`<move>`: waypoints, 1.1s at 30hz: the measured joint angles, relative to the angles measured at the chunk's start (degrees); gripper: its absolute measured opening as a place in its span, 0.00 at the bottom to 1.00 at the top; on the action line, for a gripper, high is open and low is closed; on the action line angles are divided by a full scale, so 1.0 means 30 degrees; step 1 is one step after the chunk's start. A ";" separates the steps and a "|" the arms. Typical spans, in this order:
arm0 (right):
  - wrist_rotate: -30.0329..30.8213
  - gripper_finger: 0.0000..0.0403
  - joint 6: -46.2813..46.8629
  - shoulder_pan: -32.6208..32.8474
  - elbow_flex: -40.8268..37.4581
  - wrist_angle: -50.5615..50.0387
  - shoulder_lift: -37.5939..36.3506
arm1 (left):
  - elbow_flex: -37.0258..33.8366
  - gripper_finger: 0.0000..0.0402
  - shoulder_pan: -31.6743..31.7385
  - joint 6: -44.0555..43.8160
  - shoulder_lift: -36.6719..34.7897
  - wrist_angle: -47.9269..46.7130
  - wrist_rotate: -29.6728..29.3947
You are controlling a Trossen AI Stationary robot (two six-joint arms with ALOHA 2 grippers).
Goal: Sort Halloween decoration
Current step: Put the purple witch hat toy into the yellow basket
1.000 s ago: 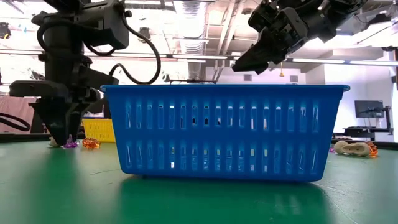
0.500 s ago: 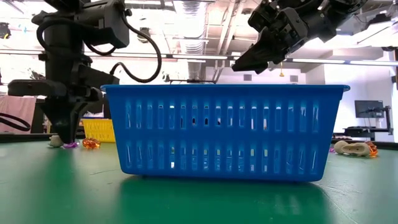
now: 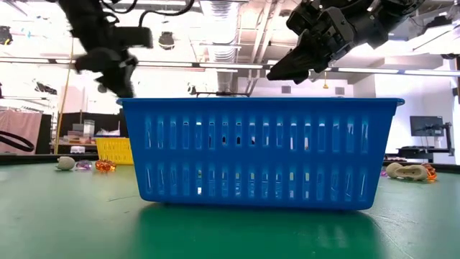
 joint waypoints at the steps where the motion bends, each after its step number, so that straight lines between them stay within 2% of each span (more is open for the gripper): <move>1: 0.0000 0.38 0.0000 0.0000 0.0000 0.0042 0.0000 | 0.0005 0.00 0.0552 0.0393 -0.0324 0.0395 -0.0960; 4: 0.0000 0.38 0.0007 0.0000 0.0000 0.0056 0.0000 | -0.0015 0.00 0.2920 0.1596 -0.0756 0.1345 -0.1474; 10: -0.0004 0.38 0.0015 0.0007 0.0000 0.0048 0.0000 | -0.0447 0.00 0.8548 0.3765 -0.0114 0.2496 0.0501; 14: -0.0007 0.38 0.0018 0.0013 0.0000 0.0027 0.0000 | -0.0454 0.00 1.0983 0.3777 0.0081 0.2394 0.2367; 18: -0.0007 0.38 0.0015 0.0008 0.0000 0.0027 0.0000 | -0.0454 0.00 1.2133 0.3707 0.0086 0.2342 0.3946; 23: -0.0007 0.38 0.0022 0.0015 0.0000 0.0025 0.0000 | -0.0454 0.02 1.2588 0.3254 0.0088 0.2250 0.3435; 30: -0.0007 0.38 0.0023 0.0015 0.0000 0.0027 0.0000 | -0.0454 0.17 1.2569 0.3363 0.0088 0.2172 0.3565; 33: -0.0007 0.38 0.0029 0.0015 0.0000 0.0027 0.0000 | -0.0454 0.24 1.2569 0.3549 0.0088 0.2275 0.4359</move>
